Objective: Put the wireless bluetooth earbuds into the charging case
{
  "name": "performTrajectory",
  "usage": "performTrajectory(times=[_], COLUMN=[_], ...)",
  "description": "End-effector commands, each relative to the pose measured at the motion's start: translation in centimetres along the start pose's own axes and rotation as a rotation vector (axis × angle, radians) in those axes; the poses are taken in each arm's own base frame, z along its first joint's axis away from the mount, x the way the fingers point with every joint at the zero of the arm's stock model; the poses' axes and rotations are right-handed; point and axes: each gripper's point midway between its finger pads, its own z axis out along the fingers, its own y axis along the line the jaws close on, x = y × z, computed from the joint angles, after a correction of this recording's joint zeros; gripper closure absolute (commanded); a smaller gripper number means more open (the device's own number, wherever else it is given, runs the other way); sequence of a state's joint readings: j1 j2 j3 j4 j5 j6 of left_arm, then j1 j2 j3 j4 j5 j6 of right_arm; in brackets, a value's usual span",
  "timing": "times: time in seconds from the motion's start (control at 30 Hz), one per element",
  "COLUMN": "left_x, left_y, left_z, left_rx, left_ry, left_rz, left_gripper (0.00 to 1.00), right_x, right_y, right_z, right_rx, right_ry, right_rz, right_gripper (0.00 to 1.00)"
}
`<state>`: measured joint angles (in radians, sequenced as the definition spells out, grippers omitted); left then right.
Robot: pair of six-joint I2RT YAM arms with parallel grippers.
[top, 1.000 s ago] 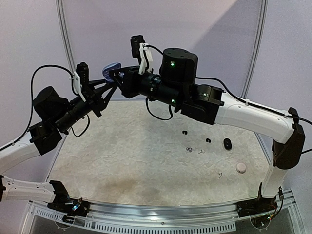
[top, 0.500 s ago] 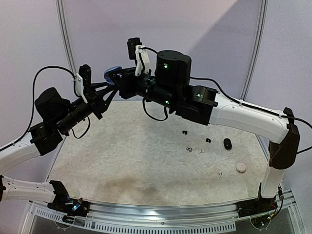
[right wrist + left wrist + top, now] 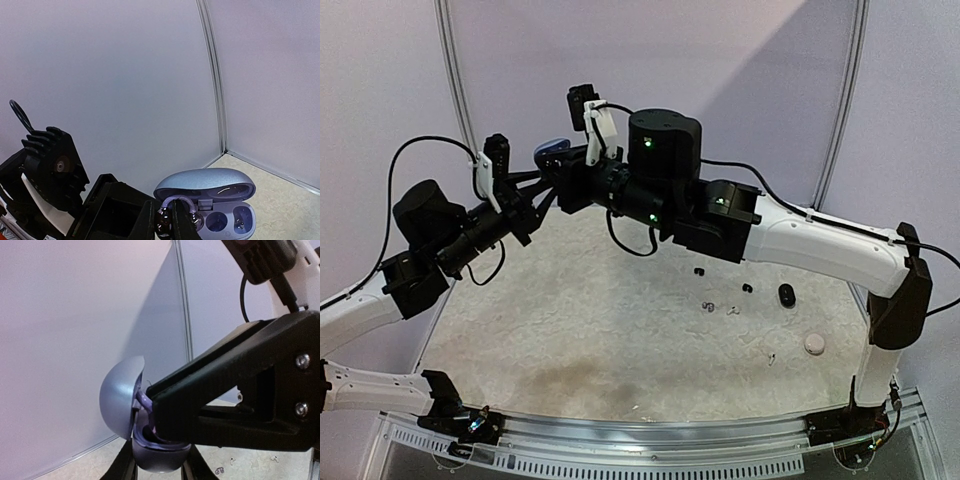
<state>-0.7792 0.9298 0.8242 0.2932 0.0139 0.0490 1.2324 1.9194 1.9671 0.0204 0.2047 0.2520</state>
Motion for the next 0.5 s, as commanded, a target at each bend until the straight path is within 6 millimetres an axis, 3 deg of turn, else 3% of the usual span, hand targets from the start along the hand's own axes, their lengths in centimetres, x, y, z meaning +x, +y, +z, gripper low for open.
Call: performTrajectory(times=[0.0, 0.17, 0.47], left_x=[-0.3, -0.3, -0.7], left_y=[-1.0, -1.2, -1.4], left_z=[-0.2, -0.2, -0.4], left_rx=[0.036, 0.050, 0.062], left_ry=[-0.018, -0.020, -0.037], left_rz=[0.002, 0.005, 0.005], left_gripper=[1.00, 1.00, 1.00], right_x=[1.6, 1.7, 3.9], right_y=[-0.9, -1.1, -2.0], right_z=[0.3, 0.5, 1.0], right_rx=[0.062, 0.076, 0.116], right_ry=[0.045, 0.045, 0.096], right_rz=[-0.046, -0.086, -0.093], right_gripper=[0.91, 0.90, 0.85])
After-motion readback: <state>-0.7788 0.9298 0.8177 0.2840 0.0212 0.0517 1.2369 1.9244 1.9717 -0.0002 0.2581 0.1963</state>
